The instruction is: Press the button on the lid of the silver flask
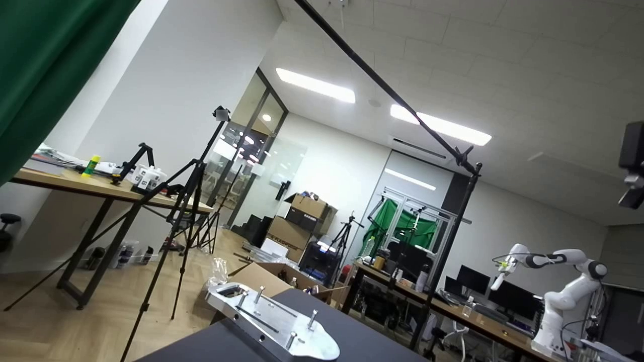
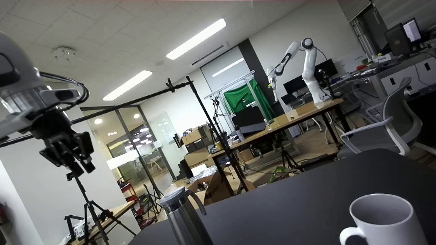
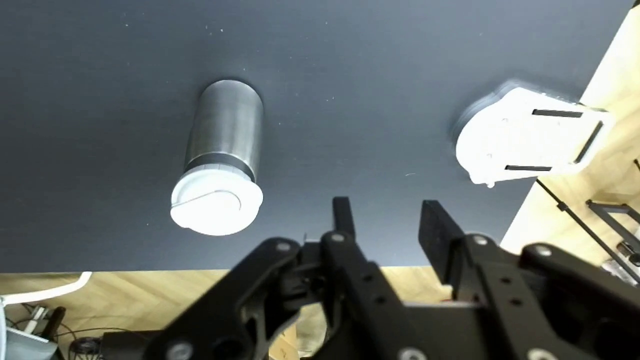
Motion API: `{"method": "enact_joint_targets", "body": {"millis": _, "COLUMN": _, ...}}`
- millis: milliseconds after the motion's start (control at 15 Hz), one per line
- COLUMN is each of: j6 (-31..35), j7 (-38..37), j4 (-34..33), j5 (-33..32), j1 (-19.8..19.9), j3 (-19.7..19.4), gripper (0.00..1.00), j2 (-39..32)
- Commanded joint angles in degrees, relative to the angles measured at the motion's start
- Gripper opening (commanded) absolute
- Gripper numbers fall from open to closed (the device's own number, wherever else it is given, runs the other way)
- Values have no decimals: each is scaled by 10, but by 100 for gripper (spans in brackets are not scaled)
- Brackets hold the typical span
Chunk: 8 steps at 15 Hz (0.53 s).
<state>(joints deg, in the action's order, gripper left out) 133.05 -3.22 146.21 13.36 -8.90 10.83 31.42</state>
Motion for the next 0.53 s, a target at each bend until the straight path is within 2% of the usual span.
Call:
{"method": "enact_joint_targets", "body": {"millis": 0, "j6": 13, "j7": 1, "j4": -93, "j5": -33, "j1": 8, "j3": -7, "gripper": 11, "j2": -149}}
{"method": "enact_joint_targets", "body": {"millis": 133, "j6": -1, "j7": -1, "j4": -139, "j5": -53, "j1": 13, "j3": -9, "gripper": 1, "j2": -211}}
{"method": "enact_joint_targets", "body": {"millis": 467, "j6": -39, "j7": -13, "j4": -229, "j5": -117, "j1": 28, "j3": -24, "gripper": 0, "j2": -318}}
